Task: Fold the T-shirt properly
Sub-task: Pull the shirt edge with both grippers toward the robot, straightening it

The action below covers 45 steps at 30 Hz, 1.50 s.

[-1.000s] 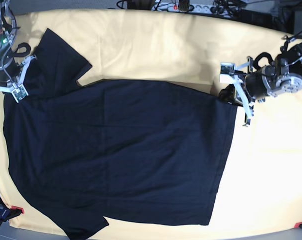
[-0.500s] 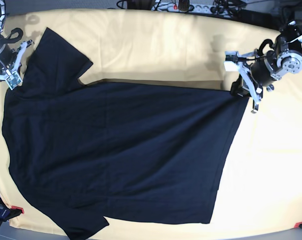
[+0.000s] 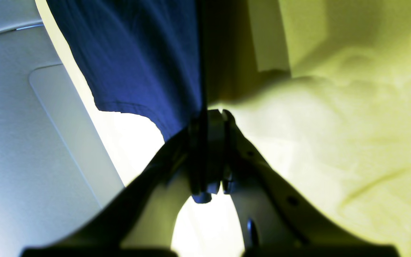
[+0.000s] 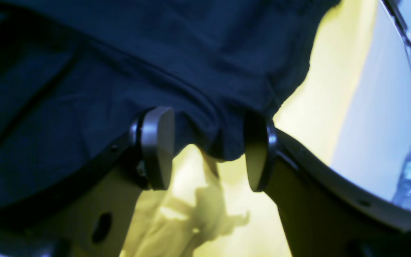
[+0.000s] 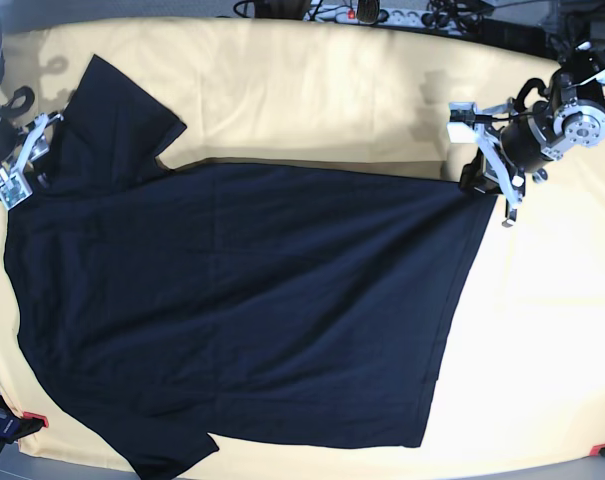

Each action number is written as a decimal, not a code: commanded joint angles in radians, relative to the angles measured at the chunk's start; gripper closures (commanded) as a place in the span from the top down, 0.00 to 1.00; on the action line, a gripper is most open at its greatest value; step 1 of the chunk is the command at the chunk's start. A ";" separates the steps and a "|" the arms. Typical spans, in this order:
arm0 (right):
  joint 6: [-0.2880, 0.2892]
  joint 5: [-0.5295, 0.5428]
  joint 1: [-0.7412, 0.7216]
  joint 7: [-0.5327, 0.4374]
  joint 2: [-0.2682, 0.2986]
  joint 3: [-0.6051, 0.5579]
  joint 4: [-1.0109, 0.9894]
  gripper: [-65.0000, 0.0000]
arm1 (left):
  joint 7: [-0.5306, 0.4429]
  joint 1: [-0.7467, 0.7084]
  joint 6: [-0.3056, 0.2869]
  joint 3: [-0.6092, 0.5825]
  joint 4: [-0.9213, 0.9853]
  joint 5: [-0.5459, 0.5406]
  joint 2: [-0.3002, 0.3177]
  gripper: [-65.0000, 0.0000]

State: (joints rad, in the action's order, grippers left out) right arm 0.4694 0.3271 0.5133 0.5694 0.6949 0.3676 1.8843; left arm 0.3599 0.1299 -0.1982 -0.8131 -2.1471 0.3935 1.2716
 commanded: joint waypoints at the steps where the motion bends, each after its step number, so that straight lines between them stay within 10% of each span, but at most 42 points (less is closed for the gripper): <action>1: 0.006 0.016 -0.027 -0.007 0.020 0.011 -0.018 0.51 | 0.000 0.009 0.013 0.009 -0.012 0.010 0.022 0.00; 10: 0.156 0.148 -0.109 0.024 0.020 0.010 -0.182 0.51 | 0.000 0.010 0.013 0.009 -0.012 0.011 0.022 0.00; 25: 0.077 0.064 -0.216 0.061 0.020 -0.093 -0.290 0.50 | -0.019 0.013 0.013 0.009 -0.012 0.021 0.019 0.00; 30: 0.064 0.062 -0.225 0.070 0.020 -0.106 -0.289 0.00 | -0.019 0.013 0.013 0.009 -0.012 0.021 0.019 0.00; 37: 0.019 0.061 -0.222 0.096 0.021 -0.051 -0.193 0.00 | 0.010 0.014 0.152 0.009 -0.012 0.069 0.019 0.00; 45: 0.112 0.117 -0.124 0.108 0.023 0.032 -0.083 0.00 | 0.030 -0.071 0.135 0.009 -0.044 0.093 0.023 0.00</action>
State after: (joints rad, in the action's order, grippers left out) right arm 0.5858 0.4377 0.3981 0.6930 0.6949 0.3859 1.7851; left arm 0.3912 0.0467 -0.0826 -0.8131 -2.1761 0.4778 1.2694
